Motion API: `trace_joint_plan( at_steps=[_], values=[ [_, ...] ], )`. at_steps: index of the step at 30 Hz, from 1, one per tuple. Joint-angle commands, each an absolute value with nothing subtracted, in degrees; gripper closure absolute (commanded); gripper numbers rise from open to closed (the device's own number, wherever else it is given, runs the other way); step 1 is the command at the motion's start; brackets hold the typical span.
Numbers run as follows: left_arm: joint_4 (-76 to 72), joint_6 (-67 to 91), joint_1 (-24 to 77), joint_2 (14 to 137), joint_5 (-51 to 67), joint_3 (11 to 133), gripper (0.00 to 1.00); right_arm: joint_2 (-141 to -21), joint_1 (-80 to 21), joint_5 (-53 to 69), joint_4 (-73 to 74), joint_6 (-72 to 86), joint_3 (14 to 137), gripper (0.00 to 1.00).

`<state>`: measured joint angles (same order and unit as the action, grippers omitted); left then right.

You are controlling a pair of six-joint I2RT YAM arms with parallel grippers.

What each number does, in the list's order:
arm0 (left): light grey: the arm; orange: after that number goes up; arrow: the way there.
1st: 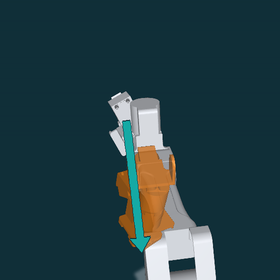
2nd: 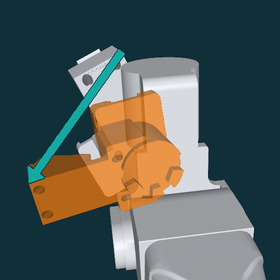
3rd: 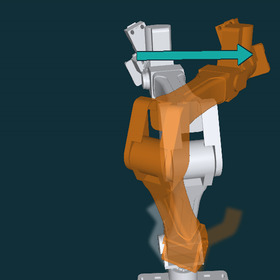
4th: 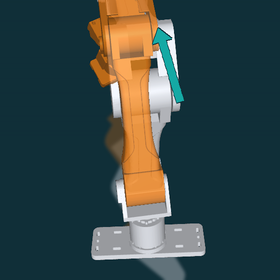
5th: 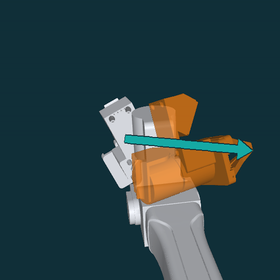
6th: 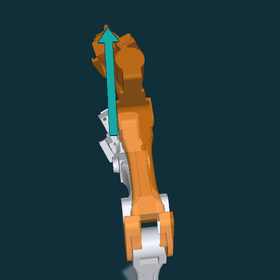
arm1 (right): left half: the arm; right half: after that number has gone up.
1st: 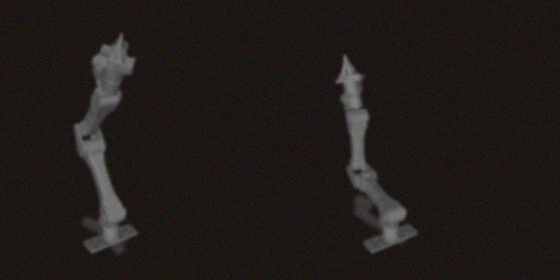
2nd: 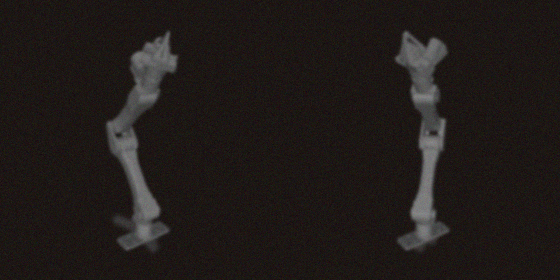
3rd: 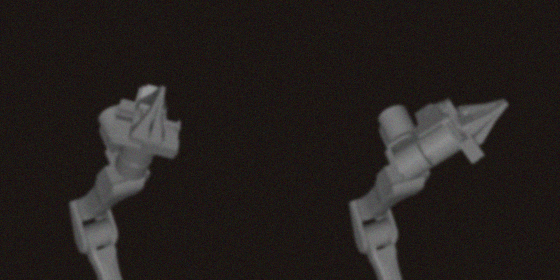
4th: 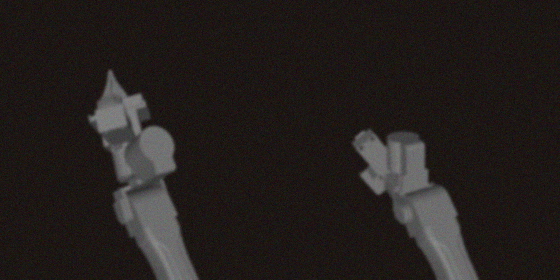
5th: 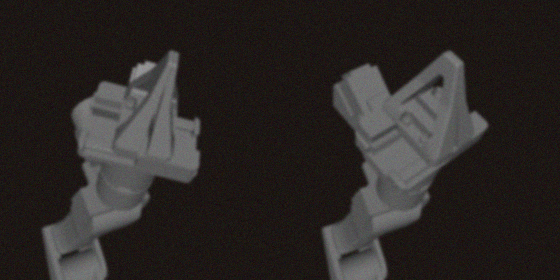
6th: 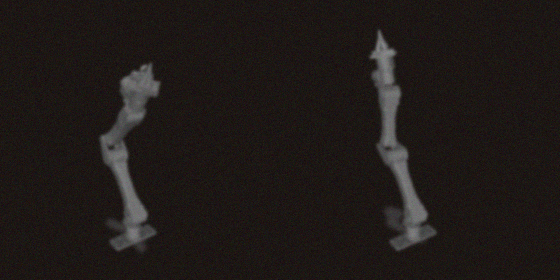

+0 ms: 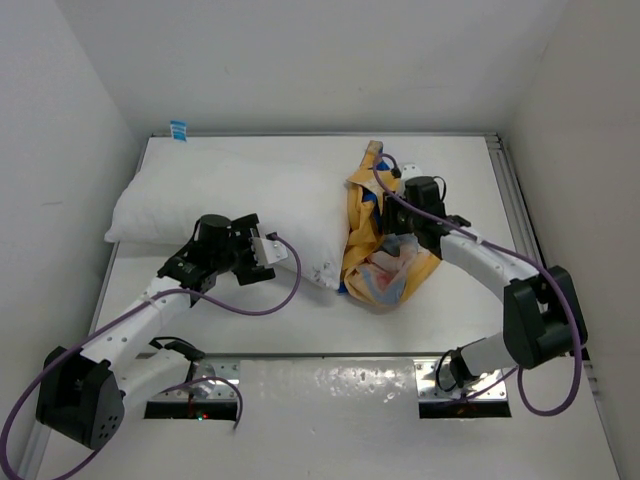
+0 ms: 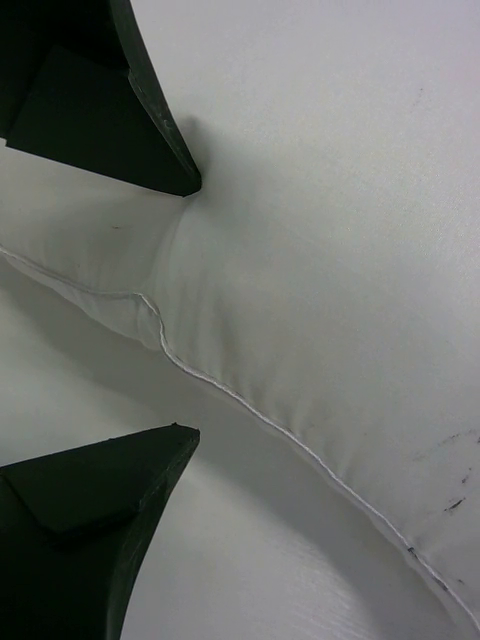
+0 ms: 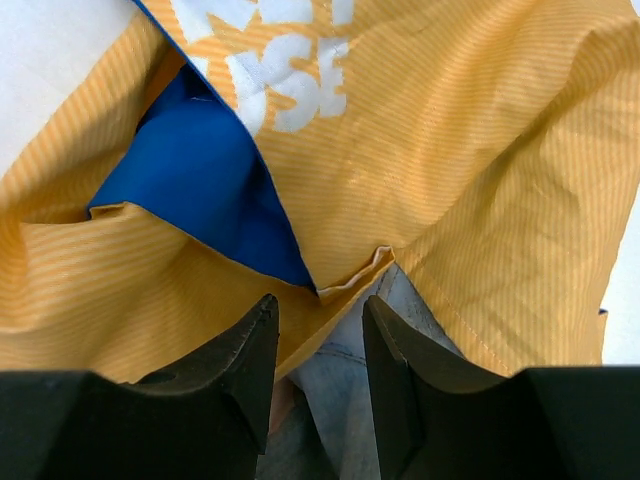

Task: Put the pillow into the pillowcase

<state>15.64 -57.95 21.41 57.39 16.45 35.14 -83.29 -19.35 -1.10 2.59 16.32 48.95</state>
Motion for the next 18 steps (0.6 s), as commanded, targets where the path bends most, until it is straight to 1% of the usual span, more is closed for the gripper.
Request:
trace_joint_plan(
  at_steps=[1,9,11,12,14,15,18],
  values=[
    [11.78,-57.57,22.06,56.16,17.14,35.07,0.0,-82.79,-19.86,-3.95,-1.76,15.2,48.51,0.61],
    [11.95,-57.48,21.97,56.16,16.7,35.16,0.0,-91.83,-19.95,-4.65,-6.06,16.35,53.26,0.62],
    [11.95,-57.22,21.97,56.07,16.7,35.16,0.0,-92.72,-19.86,-7.8,-7.99,16.87,54.75,0.68],
    [12.04,-57.22,22.06,55.99,16.7,35.33,0.0,-93.07,-19.86,-8.87,-8.61,17.05,55.19,0.83],
    [12.3,-57.22,21.97,55.9,16.61,35.51,0.0,-92.82,-19.69,-11.76,-10.63,16.79,56.77,0.98],
    [12.39,-57.22,21.97,55.72,16.44,35.51,0.0,-91.86,-19.77,-12.91,-11.59,16.53,56.95,1.0],
    [12.22,-57.22,21.89,55.37,16.08,35.33,0.0,-89.66,-18.99,-19.06,-15.46,16.17,57.13,1.0]
  ],
)
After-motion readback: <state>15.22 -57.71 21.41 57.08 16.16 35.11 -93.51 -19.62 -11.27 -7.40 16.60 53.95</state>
